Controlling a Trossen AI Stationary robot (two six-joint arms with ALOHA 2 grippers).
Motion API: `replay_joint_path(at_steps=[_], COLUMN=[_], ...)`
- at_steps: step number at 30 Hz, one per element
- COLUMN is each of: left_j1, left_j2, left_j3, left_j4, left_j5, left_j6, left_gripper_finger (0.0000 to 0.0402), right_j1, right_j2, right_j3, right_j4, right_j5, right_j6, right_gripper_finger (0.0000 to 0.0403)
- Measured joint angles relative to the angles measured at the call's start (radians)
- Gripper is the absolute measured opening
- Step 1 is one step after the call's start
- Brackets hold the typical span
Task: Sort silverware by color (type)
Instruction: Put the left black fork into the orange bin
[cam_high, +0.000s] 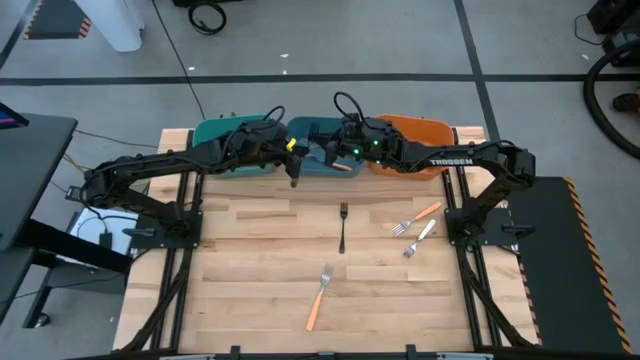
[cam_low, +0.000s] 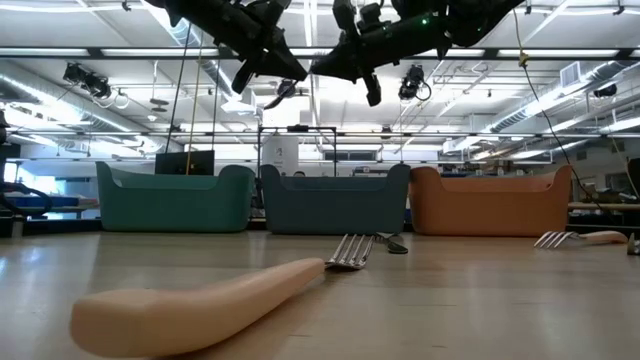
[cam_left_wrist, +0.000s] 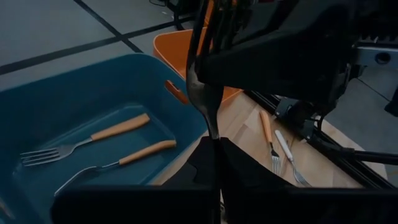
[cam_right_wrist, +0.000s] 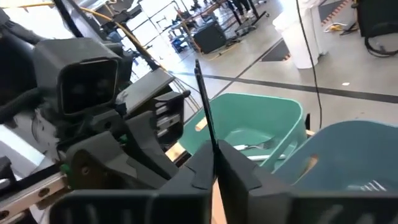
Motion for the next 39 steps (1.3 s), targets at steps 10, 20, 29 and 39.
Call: replay_joint_path(at_steps=[10,20,29,39], left_j1=[0.002,0.041,0.06,0.061], left_j2=[0.0,-0.012,-0.056,-0.047], left_j3=[0.0,0.001,0.002,0.0], left_j4=[0.017,0.066,0.082,0.07], left_j5=[0.011,0.014,0.022,0.021], left_j6=[0.003,0.002,0.061,0.061], left_gripper_finger=[0.0038,0.0117,0.0119,0.0119], right_j1=[-0.005,-0.076,-0.193,-0.358], right_j2=[-0.013,-0.136,-0.376,-0.472], right_j3=[0.0,0.0,0.0,0.0], right_j4=[-0.003,-0.159,-0.683,-1.127], right_j5=[-0.014,-0.019,0.122,0.268], right_j6=[0.021,-0.101,-0.402,-0.702], right_gripper_finger=[0.0008,0.0007,0.0007,0.0007])
